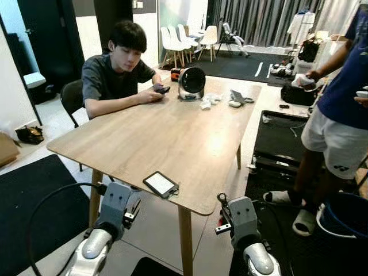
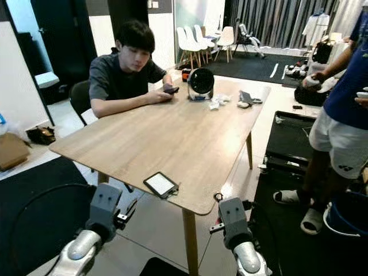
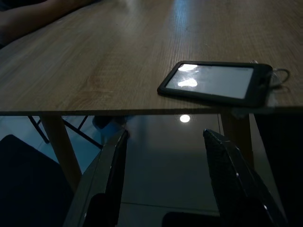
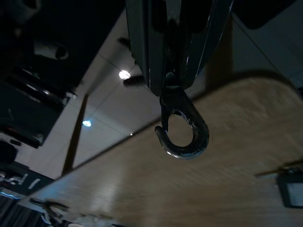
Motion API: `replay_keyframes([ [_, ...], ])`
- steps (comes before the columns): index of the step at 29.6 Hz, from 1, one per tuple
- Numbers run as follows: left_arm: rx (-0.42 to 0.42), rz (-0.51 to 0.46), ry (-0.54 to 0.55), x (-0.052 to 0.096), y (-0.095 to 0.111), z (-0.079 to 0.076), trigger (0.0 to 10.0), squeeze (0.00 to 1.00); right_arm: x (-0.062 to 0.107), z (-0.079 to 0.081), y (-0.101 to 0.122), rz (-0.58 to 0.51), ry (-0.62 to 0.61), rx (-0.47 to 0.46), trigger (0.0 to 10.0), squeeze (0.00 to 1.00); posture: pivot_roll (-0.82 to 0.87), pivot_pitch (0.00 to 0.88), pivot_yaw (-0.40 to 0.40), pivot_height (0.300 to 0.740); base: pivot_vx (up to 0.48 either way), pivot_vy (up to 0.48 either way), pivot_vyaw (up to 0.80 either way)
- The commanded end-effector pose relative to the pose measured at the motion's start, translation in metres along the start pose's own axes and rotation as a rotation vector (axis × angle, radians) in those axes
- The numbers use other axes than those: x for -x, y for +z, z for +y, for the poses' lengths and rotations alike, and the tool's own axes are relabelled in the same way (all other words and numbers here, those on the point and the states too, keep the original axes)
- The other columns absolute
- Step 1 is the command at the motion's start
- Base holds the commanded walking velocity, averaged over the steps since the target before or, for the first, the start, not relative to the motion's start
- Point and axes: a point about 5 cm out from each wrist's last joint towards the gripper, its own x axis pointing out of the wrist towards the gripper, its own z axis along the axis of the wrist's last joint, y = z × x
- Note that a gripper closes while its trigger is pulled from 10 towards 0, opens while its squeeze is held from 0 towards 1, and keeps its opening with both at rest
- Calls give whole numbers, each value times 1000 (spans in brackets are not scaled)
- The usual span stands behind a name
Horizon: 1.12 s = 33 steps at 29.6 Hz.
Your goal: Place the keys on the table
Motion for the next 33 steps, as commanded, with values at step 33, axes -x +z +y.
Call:
replay_keyframes([
  [33, -21, -151, -166, 6, 83, 16, 10000, 0, 8, -14, 21, -109, -9, 71, 10000, 0, 37, 118, 33, 740, 0, 0, 0],
])
